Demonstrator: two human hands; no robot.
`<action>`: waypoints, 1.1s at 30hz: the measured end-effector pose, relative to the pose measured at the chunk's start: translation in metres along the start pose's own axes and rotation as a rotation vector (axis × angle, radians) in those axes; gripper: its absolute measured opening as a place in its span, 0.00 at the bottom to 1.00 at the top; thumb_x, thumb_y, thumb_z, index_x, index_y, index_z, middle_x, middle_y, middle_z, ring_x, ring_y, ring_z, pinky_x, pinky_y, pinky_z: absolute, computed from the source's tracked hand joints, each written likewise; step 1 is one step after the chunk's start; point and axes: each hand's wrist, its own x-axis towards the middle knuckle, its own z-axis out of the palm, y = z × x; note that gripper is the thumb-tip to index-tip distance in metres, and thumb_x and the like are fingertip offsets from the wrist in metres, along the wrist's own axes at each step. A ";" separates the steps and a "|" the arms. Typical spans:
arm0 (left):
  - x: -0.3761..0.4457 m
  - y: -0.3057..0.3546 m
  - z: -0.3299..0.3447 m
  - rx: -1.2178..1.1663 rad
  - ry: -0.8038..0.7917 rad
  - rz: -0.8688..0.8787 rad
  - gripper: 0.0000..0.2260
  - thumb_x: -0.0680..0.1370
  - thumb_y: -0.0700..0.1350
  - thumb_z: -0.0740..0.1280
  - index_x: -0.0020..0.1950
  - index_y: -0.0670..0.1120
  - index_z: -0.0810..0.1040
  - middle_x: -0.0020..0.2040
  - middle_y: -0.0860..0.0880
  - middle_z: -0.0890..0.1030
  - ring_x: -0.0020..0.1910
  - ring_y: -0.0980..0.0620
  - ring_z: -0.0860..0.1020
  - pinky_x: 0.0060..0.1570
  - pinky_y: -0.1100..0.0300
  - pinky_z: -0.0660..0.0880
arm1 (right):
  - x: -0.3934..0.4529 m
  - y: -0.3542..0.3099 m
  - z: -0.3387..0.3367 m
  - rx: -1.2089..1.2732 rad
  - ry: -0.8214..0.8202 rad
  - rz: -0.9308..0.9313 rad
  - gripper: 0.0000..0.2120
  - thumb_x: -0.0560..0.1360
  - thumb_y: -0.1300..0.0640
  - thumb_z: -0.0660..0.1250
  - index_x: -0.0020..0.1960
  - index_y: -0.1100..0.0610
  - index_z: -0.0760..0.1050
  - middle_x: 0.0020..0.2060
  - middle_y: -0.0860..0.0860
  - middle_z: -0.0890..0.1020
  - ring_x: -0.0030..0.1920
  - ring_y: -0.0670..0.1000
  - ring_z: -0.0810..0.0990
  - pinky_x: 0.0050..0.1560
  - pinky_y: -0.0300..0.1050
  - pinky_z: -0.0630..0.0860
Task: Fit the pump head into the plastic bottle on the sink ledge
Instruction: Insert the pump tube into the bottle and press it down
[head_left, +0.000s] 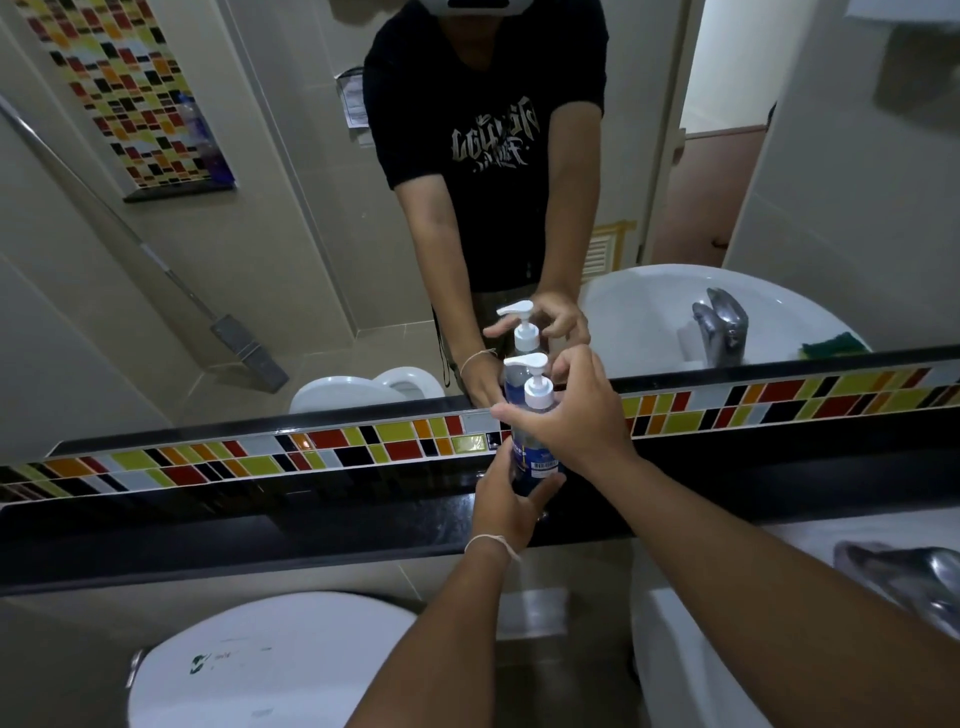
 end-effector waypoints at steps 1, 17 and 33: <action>0.001 -0.001 0.000 0.012 0.010 0.006 0.26 0.76 0.45 0.77 0.71 0.56 0.72 0.64 0.59 0.80 0.61 0.68 0.78 0.64 0.66 0.75 | -0.003 0.002 0.000 0.068 -0.018 -0.008 0.35 0.61 0.34 0.78 0.57 0.52 0.69 0.52 0.50 0.76 0.48 0.49 0.80 0.43 0.42 0.81; 0.002 -0.006 0.001 0.052 0.048 0.068 0.27 0.76 0.45 0.77 0.73 0.50 0.73 0.64 0.53 0.83 0.64 0.57 0.81 0.66 0.53 0.79 | -0.022 0.012 0.006 0.386 -0.020 0.090 0.19 0.65 0.40 0.72 0.42 0.56 0.76 0.58 0.53 0.74 0.59 0.50 0.79 0.57 0.51 0.82; 0.001 -0.011 0.002 0.125 0.052 0.134 0.24 0.74 0.49 0.78 0.68 0.48 0.76 0.60 0.53 0.83 0.61 0.57 0.81 0.63 0.54 0.80 | -0.021 0.012 0.000 0.309 -0.083 0.070 0.24 0.76 0.50 0.71 0.70 0.52 0.72 0.66 0.52 0.73 0.64 0.50 0.78 0.56 0.37 0.77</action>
